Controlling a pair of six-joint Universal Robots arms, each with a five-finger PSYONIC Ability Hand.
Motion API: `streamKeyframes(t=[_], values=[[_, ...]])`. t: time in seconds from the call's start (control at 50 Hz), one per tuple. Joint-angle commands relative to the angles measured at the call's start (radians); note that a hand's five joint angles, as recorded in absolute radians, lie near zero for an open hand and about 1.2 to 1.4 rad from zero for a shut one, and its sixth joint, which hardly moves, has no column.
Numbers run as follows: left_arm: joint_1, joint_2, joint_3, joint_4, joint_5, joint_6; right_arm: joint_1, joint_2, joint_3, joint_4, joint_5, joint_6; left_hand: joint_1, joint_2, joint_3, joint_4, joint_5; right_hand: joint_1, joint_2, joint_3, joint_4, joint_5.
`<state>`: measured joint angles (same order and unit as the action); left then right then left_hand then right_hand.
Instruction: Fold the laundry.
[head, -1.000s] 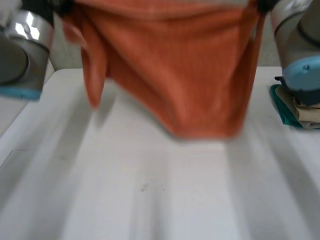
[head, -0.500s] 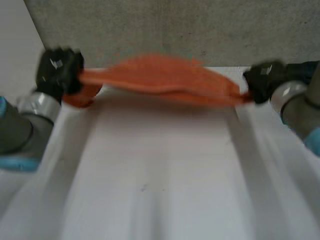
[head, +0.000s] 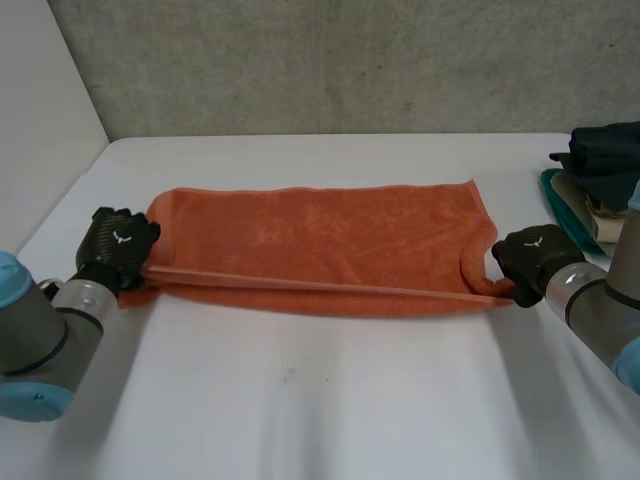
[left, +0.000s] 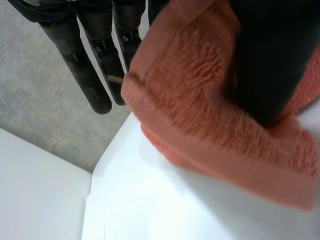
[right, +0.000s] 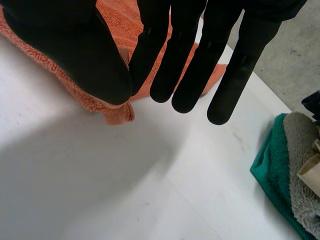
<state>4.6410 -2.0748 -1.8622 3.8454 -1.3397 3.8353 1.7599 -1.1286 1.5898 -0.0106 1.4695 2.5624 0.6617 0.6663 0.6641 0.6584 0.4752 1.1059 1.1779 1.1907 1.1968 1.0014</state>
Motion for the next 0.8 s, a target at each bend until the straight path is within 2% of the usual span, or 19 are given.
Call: streamKeyframes(t=[0.02,0.06,0.08,0.18,0.26,0.32,0.34,0.4,0.42,0.5,0.56,0.58,0.64,0.68,0.8], values=[[0.025,0.067,-0.081,-0.004,0.017,-0.002,-0.004,-0.008,0.024,-0.006,-0.002,-0.007,0.261,0.256,0.258,0.264,0.273,0.290,0.218,0.206,0.199,0.220],[0.022,0.099,-0.112,-0.004,0.028,-0.003,-0.004,-0.013,0.032,-0.008,-0.002,-0.016,0.484,0.480,0.482,0.488,0.496,0.290,0.218,0.206,0.199,0.220],[0.022,0.131,-0.138,-0.006,0.039,-0.005,-0.004,-0.022,0.038,-0.008,-0.002,-0.022,0.732,0.727,0.730,0.735,0.744,0.290,0.218,0.206,0.199,0.220],[0.024,0.249,-0.212,-0.053,0.062,-0.003,-0.004,-0.075,0.064,0.014,0.005,-0.066,0.735,0.730,0.732,0.738,0.747,0.290,0.218,0.206,0.199,0.220],[0.022,0.367,-0.259,-0.200,0.063,0.009,-0.004,-0.170,0.107,0.108,0.015,-0.186,0.735,0.730,0.732,0.738,0.747,0.290,0.218,0.206,0.199,0.220],[0.024,0.473,-0.293,-0.380,0.065,0.012,-0.034,-0.262,0.162,0.252,0.020,-0.334,0.735,0.730,0.732,0.738,0.747,0.290,0.218,0.206,0.199,0.220],[0.030,0.520,-0.307,-0.482,0.066,0.024,-0.051,-0.284,0.182,0.289,0.025,-0.376,0.735,0.730,0.732,0.738,0.747,0.290,0.218,0.206,0.199,0.220],[0.039,0.573,-0.325,-0.637,0.076,0.067,-0.129,-0.357,0.255,0.407,0.044,-0.524,0.735,0.730,0.732,0.738,0.747,0.290,0.218,0.206,0.199,0.220],[0.048,0.591,-0.334,-0.729,0.083,0.111,-0.143,-0.370,0.263,0.423,0.043,-0.548,0.735,0.730,0.732,0.738,0.747,0.290,0.218,0.206,0.199,0.220],[0.076,0.590,-0.341,-0.839,0.103,0.220,-0.168,-0.385,0.266,0.384,0.046,-0.564,0.735,0.730,0.732,0.738,0.747,0.290,0.218,0.206,0.199,0.220],[0.082,0.559,-0.322,-0.805,0.119,0.254,-0.168,-0.346,0.257,0.327,0.049,-0.539,0.735,0.730,0.732,0.738,0.747,0.290,0.218,0.206,0.199,0.220],[0.084,0.499,-0.293,-0.755,0.122,0.265,-0.168,-0.323,0.251,0.314,0.052,-0.534,0.735,0.730,0.732,0.738,0.747,0.290,0.218,0.206,0.199,0.220],[0.067,0.392,-0.233,-0.663,0.111,0.267,-0.160,-0.182,0.190,0.276,0.069,-0.502,0.735,0.730,0.732,0.738,0.747,0.290,0.218,0.206,0.199,0.220],[0.036,0.305,-0.161,-0.594,0.103,0.265,-0.151,-0.126,0.150,0.267,0.090,-0.476,0.735,0.730,0.732,0.738,0.747,0.290,0.218,0.206,0.199,0.220],[-0.068,0.133,0.018,-0.537,0.079,0.260,-0.094,-0.019,-0.017,0.207,0.184,-0.389,0.735,0.730,0.732,0.738,0.747,0.290,0.218,0.206,0.199,0.220]])
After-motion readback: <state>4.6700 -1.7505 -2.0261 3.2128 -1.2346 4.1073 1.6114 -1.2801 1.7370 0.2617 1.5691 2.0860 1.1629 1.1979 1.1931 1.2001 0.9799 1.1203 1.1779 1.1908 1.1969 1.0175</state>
